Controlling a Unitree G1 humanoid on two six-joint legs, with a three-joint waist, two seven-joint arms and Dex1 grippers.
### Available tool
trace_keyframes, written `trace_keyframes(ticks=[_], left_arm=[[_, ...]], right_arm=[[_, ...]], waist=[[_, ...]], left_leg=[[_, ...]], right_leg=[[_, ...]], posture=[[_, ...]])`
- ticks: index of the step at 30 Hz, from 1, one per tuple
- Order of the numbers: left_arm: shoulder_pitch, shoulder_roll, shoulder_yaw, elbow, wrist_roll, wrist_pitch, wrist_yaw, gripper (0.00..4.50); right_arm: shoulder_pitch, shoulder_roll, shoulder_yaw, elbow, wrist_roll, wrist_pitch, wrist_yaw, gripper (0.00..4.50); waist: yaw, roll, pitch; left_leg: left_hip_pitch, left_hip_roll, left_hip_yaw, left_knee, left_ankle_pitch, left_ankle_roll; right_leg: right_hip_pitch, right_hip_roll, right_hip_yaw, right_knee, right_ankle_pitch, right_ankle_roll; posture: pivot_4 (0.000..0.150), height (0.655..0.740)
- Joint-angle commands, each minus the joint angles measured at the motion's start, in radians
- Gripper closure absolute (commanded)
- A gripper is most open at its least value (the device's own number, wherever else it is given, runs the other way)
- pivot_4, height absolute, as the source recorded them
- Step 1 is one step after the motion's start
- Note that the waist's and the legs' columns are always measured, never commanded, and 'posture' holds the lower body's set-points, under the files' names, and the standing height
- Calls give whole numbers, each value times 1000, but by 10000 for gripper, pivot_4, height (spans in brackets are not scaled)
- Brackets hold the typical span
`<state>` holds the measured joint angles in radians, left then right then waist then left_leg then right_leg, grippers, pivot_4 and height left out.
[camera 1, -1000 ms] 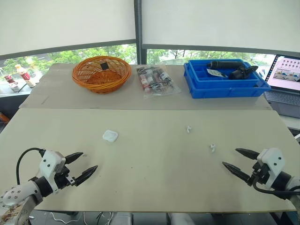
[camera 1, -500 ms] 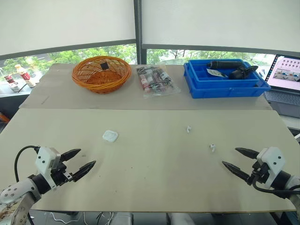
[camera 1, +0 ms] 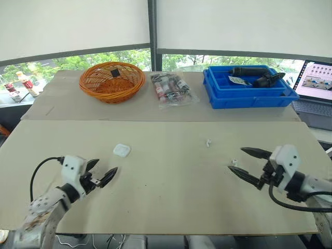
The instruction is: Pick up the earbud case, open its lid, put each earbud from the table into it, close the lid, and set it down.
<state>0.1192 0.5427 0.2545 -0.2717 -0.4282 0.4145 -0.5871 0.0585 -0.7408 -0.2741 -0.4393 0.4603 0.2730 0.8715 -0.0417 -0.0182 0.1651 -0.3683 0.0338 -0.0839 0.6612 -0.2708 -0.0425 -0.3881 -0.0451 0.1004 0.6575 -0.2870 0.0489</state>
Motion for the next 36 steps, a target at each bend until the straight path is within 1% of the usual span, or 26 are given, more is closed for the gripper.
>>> trace_keyframes(ticks=[1,8,18,25,27,28,30,31,36], left_arm=[[-28,-12,-29,14,41,-9,34,0],[-138,-52,-121,124,122,-14,68,0],[-303,-66,-180,273,167,28,66,0],[-330,-70,-210,299,176,51,51,0],[-345,-70,-216,322,182,44,45,5416],[-352,-70,-219,333,185,39,41,8810],[-364,-69,-226,351,193,26,29,17969],[-368,-69,-229,359,197,18,23,19485],[-382,-51,-264,397,225,-59,-58,19466]], right_arm=[[-40,-20,20,-69,47,57,-4,5507],[-125,-27,83,-124,125,171,5,5507],[-142,-35,105,-138,148,196,36,5507],[-144,-36,110,-139,149,197,41,5507],[-141,-35,111,-137,147,195,42,5128],[-139,-35,112,-136,146,194,42,5128],[-132,-34,110,-138,145,191,43,5128],[-128,-33,109,-140,144,191,42,5128],[-90,-39,92,-159,139,188,36,5128]], waist=[[0,0,0],[7,0,0],[25,0,0],[28,0,0],[29,0,0],[29,0,0],[30,0,0],[31,0,0],[34,1,0]], left_leg=[[0,0,0,0,0,0],[0,0,0,0,0,0],[1,0,0,0,0,0],[1,0,0,0,0,0],[1,-1,0,0,0,0],[1,-1,0,0,0,0],[1,-1,0,0,0,0],[1,-1,0,0,0,0],[1,-1,0,1,0,0]], right_leg=[[0,0,0,0,0,0],[0,0,0,1,0,0],[0,0,0,2,0,0],[0,0,0,1,0,0],[0,0,-1,2,0,0],[0,0,-1,2,0,0],[0,0,-1,2,0,0],[0,0,-1,1,0,0],[0,0,-1,1,0,0]], posture=[[1500,7282],[1500,7282],[1500,7282],[1500,7282],[1500,7282],[1500,7282],[1500,7282],[1500,7282],[1500,7282]])
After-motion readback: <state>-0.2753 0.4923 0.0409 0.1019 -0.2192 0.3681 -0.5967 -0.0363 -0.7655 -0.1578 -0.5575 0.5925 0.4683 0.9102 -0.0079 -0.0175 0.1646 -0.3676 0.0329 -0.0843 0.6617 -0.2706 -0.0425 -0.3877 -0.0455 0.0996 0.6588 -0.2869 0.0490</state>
